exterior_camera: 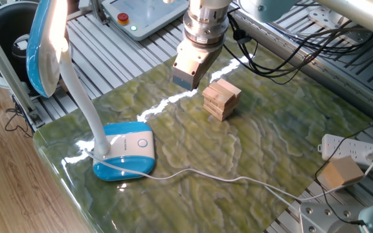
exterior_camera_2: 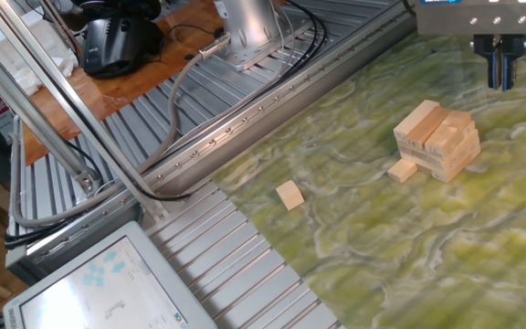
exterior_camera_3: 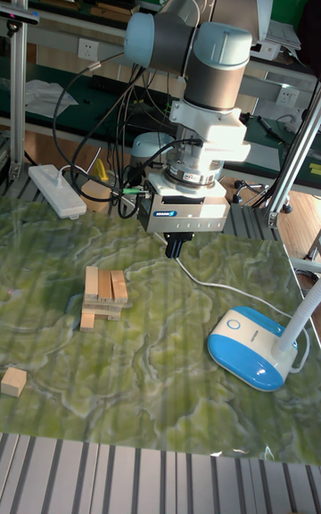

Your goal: Turn on the desk lamp by pressing the button

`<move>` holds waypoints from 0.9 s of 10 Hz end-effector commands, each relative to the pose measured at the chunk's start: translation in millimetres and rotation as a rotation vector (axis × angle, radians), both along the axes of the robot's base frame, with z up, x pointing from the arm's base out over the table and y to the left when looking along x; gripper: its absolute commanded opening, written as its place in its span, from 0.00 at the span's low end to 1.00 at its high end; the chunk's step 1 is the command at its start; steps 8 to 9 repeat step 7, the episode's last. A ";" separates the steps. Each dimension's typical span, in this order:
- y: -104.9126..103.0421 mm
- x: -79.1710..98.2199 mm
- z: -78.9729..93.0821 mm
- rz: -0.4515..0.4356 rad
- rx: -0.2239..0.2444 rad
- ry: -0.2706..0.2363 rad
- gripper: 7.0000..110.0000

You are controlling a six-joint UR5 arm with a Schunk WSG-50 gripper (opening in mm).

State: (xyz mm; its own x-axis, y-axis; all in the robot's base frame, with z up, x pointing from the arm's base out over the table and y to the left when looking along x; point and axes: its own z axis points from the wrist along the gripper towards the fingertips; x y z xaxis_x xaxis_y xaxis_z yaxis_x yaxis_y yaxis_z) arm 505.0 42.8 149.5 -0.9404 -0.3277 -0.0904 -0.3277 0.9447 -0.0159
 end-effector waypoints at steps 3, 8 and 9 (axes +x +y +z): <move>-0.5 0.6 -2.0 0.024 0.010 0.000 0.00; -4.5 -1.4 -2.8 0.033 -0.002 0.003 0.00; -4.5 -1.4 -2.8 0.033 -0.002 0.003 0.00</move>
